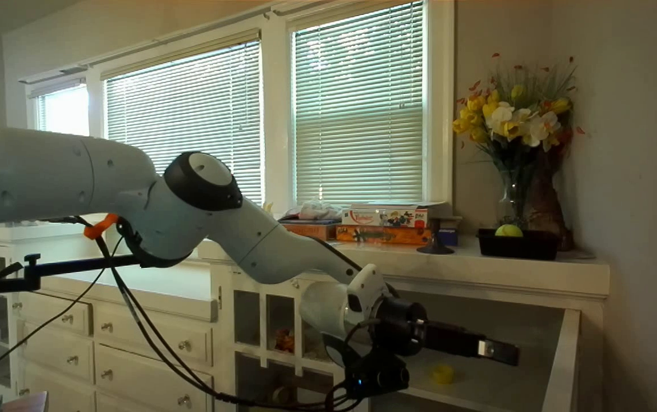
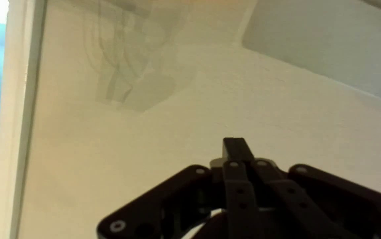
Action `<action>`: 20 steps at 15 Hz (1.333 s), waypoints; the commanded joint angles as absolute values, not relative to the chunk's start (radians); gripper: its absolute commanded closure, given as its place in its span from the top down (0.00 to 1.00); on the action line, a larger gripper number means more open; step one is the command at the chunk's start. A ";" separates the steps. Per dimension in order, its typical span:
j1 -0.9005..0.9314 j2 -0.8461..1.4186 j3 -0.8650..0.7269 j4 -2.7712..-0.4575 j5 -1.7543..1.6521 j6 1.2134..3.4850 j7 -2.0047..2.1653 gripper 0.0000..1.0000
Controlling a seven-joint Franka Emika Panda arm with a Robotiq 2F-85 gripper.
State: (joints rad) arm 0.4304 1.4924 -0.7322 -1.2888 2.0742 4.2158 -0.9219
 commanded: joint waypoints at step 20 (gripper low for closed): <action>0.080 1.487 -0.475 -1.057 1.945 4.242 -1.013 0.00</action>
